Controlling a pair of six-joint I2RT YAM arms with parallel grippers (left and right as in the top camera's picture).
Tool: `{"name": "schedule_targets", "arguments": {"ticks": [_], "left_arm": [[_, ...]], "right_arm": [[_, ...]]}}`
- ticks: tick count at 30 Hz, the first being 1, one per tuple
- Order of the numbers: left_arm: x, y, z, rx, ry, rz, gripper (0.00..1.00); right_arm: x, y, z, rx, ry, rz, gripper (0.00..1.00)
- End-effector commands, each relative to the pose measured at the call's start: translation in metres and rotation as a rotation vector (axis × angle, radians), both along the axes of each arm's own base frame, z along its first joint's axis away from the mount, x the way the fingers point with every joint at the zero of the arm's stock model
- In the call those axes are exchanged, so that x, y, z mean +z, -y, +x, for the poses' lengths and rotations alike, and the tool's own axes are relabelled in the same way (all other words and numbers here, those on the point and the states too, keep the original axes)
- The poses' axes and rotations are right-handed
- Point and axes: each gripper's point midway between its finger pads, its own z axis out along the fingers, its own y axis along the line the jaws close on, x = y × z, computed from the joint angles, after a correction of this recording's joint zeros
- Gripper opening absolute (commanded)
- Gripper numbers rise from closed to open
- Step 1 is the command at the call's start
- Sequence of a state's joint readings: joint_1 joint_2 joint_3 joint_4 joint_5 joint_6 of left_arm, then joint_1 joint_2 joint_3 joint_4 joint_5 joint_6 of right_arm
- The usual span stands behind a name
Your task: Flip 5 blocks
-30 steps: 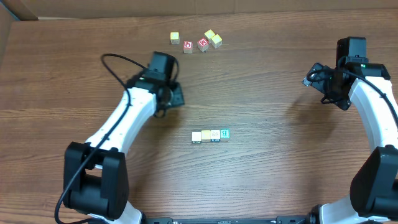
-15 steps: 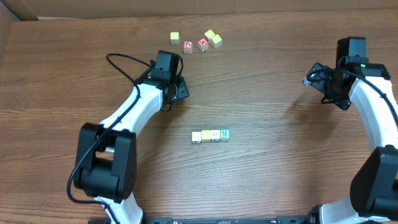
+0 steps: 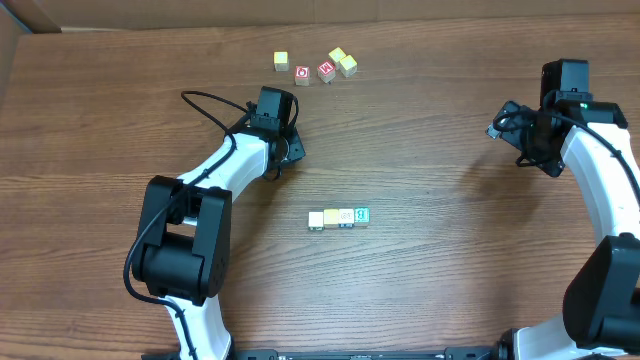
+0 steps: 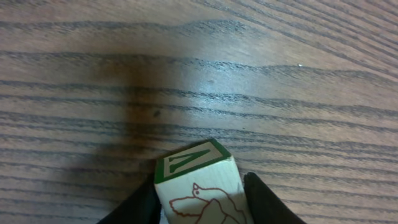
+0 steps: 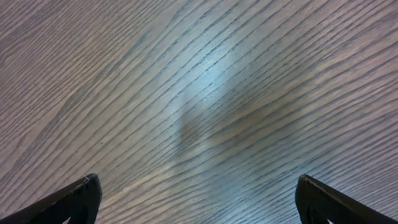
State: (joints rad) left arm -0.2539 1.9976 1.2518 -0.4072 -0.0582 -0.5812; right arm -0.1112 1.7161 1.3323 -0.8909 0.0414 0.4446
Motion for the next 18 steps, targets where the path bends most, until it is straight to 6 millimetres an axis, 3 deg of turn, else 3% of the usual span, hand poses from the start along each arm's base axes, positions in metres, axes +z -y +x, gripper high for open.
{"name": "schedule_targets", "arguments": {"ticks": [1,4,9,14,18], "left_arm": [[0.006,-0.001,0.006,-0.016,0.012,0.025,0.30],[0.024,-0.001,0.006,-0.049,0.013,0.041,0.25],[0.067,-0.003,-0.005,-0.084,-0.036,0.065,0.26],[0.099,0.005,-0.042,-0.165,-0.204,0.020,0.27],[0.095,0.008,-0.076,-0.203,-0.347,-0.015,0.28]], "right_arm": [[0.007,0.003,0.004,-0.001,0.020,-0.013,1.00],[0.007,0.003,0.004,-0.001,0.020,-0.013,1.00],[0.007,0.003,0.004,-0.001,0.020,-0.013,1.00],[0.007,0.003,0.004,-0.001,0.020,-0.013,1.00],[0.007,0.003,0.004,-0.001,0.020,-0.013,1.00]]}}
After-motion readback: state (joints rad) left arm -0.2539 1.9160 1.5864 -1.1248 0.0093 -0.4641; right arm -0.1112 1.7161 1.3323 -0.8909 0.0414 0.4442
